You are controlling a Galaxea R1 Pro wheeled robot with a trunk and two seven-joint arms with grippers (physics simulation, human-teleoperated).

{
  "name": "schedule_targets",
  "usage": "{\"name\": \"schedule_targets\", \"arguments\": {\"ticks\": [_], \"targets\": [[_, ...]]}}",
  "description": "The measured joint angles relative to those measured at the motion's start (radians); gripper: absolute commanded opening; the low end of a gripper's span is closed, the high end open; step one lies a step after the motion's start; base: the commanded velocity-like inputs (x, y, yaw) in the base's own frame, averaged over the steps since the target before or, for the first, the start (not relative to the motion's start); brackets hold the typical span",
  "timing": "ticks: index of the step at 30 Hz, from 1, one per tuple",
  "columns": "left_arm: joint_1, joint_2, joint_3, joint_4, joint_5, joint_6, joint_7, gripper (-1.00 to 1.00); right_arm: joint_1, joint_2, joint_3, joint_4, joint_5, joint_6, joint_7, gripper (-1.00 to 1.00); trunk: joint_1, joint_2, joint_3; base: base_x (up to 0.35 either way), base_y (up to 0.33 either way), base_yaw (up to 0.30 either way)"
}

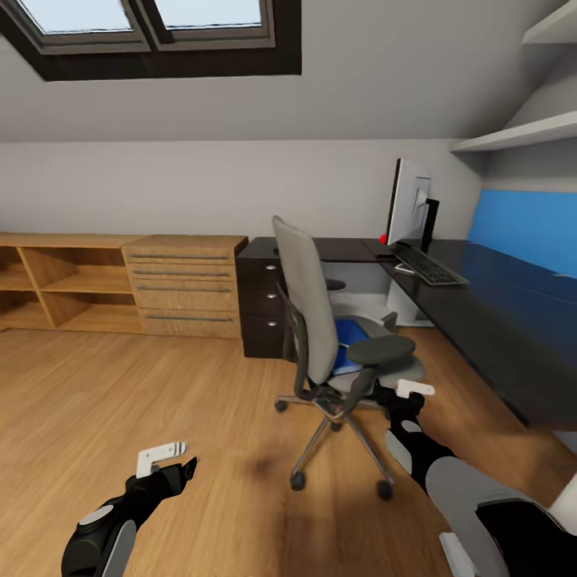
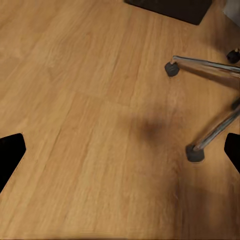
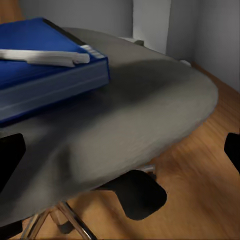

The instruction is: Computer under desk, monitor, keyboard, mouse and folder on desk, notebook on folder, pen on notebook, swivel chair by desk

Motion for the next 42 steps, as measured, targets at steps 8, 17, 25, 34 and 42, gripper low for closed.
{"name": "schedule_targets", "arguments": {"ticks": [8,17,25,34,42], "targets": [[0.0,-0.001,0.0,0.0,0.0,0.001,0.0,1.0,0.0,0.004,0.001,0.001,0.0,0.0,0.0,1.0,0.0,0.0,0.0,-0.082,0.076,0.245],[0.0,0.0,0.0,0.0,0.0,0.0,0.0,1.0,0.0,0.013,0.001,0.002,0.001,0.0,0.0,1.0,0.0,0.0,0.0,0.0,0.0,0.274],[0.0,0.0,0.0,0.0,0.0,0.001,0.0,1.0,0.0,0.013,0.003,0.001,0.002,0.0,0.001,1.0,0.0,0.0,0.0,0.0,0.0,0.202],[0.0,0.0,0.0,0.001,0.0,0.0,0.0,1.0,0.0,0.011,0.0,0.001,0.002,0.002,0.003,1.0,0.0,0.0,0.001,0.0,0.0,-0.061],[0.0,0.0,0.001,0.001,0.0,0.0,0.0,1.0,0.0,0.007,-0.002,0.0,0.001,0.002,0.003,1.0,0.0,0.0,0.006,0.0,0.0,-0.239]]}}
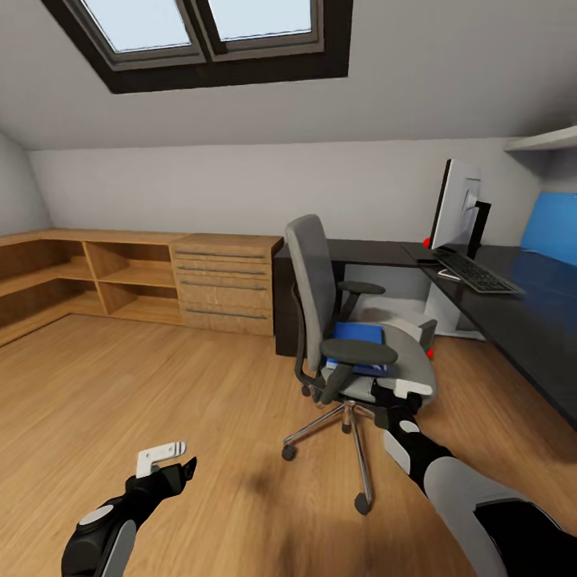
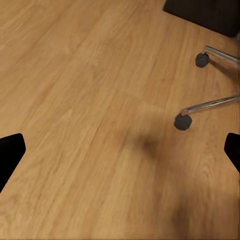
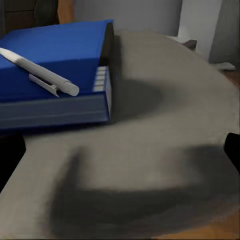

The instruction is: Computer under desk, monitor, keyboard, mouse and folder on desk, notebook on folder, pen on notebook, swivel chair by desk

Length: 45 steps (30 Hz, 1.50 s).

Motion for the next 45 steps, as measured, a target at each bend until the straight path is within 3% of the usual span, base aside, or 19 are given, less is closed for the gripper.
{"name": "schedule_targets", "arguments": {"ticks": [11,20,23,24,26,28,31,34,37,45], "targets": [[0.0,0.0,0.002,0.0,0.0,0.0,0.0,1.0,0.0,-0.002,-0.002,0.001,0.0,0.001,0.001,1.0,0.0,0.0,0.006,0.0,0.0,-0.242],[0.0,0.001,0.012,0.0,0.001,-0.001,0.0,1.0,0.003,0.0,-0.004,0.03,-0.018,-0.036,0.012,1.0,0.0,0.0,0.006,0.0,0.0,-0.038],[0.0,0.0,0.022,0.0,0.0,-0.001,0.0,1.0,0.003,-0.001,-0.02,0.031,-0.086,-0.044,0.017,1.0,0.0,0.0,0.006,0.0,0.0,-0.003],[0.0,0.0,0.028,0.0,0.0,-0.001,0.0,1.0,0.002,-0.003,-0.056,0.028,-0.248,-0.039,0.07,1.0,0.0,0.0,0.006,0.0,0.0,0.0],[0.0,0.0,0.029,0.0,0.0,-0.001,0.0,1.0,0.002,-0.004,-0.061,0.027,-0.304,-0.026,0.094,1.0,0.0,0.0,0.006,0.0,0.0,0.0],[0.0,0.0,0.03,0.0,0.0,-0.002,0.0,1.0,0.001,-0.015,-0.067,0.016,-0.396,0.013,0.117,1.0,0.0,0.0,0.006,0.0,0.0,0.0],[0.0,0.001,0.033,0.0,0.0,-0.003,0.002,1.0,0.0,-0.064,-0.072,-0.063,-0.588,0.103,0.129,1.0,0.0,0.0,0.006,0.0,0.0,0.0],[0.0,0.001,0.041,0.0,0.0,-0.004,0.002,1.0,0.0,-0.105,-0.071,-0.095,-0.807,0.155,0.137,1.0,0.0,0.0,0.006,0.0,0.0,0.0],[0.0,0.001,0.051,0.0,0.0,-0.004,0.002,1.0,0.0,-0.11,-0.068,-0.101,-0.905,0.162,0.143,1.0,0.0,0.0,0.006,0.0,0.0,0.0],[0.0,0.0,0.061,0.0,0.0,-0.005,0.001,1.0,0.0,-0.112,-0.064,-0.107,-0.976,0.168,0.162,1.0,0.0,0.0,0.006,0.0,0.0,0.0]]}}
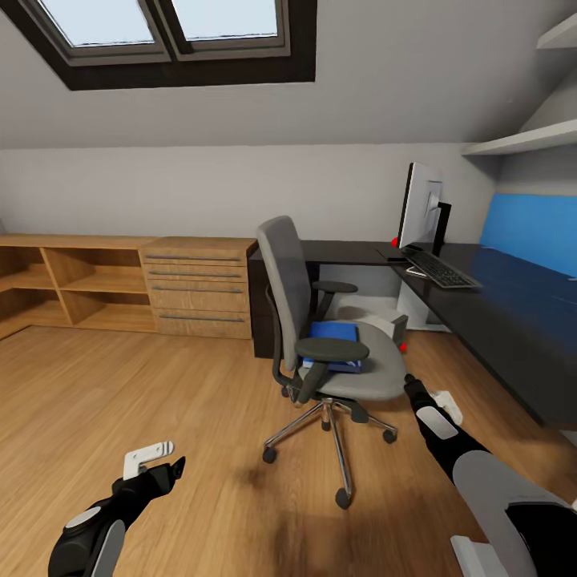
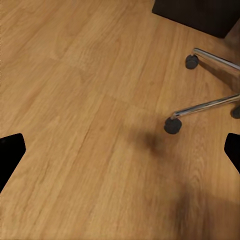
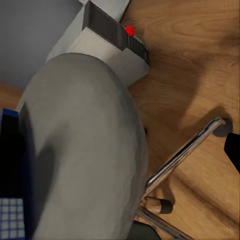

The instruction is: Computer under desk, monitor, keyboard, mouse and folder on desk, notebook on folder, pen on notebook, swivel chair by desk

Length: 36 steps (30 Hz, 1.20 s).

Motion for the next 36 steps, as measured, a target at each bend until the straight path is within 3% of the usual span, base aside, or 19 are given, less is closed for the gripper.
{"name": "schedule_targets", "arguments": {"ticks": [9,28,36], "targets": [[0.0,0.0,-0.001,0.0,0.001,0.0,0.0,1.0,0.002,0.0,0.0,-0.001,-0.002,-0.002,0.003,1.0,0.0,0.0,0.0,0.032,0.0,0.0],[0.0,0.0,-0.002,0.0,0.001,-0.001,-0.001,1.0,0.002,-0.002,-0.004,0.007,-0.002,-0.003,0.002,1.0,-0.001,0.0,0.0,0.253,0.0,0.0],[0.0,0.0,-0.001,0.0,0.0,0.0,-0.002,1.0,0.002,-0.004,-0.005,0.007,-0.002,-0.005,0.003,1.0,0.0,0.0,0.0,0.059,0.0,0.0]]}}
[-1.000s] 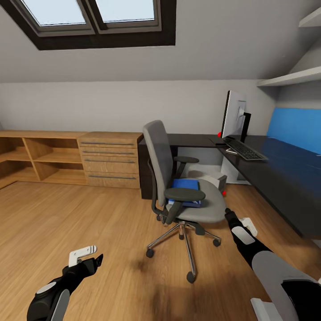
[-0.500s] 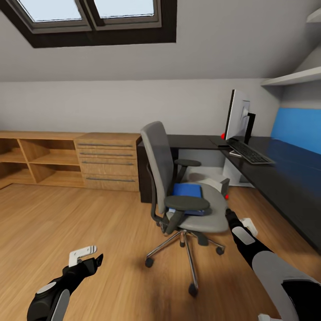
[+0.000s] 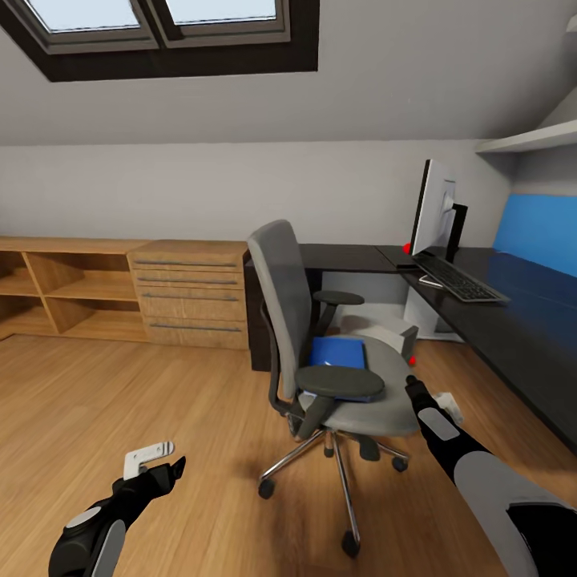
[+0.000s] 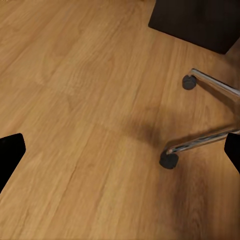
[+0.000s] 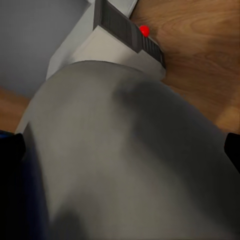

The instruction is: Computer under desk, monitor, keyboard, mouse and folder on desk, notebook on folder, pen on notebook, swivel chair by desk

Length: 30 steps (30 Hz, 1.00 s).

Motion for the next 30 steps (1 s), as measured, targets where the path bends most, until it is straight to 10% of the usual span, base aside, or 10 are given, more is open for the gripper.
{"name": "schedule_targets", "arguments": {"ticks": [30], "targets": [[0.0,0.001,0.002,-0.003,0.0,0.0,0.001,1.0,0.0,-0.01,-0.003,0.066,-0.006,0.003,-0.047,1.0,0.0,0.0,0.0,0.111,0.0,0.0]]}}
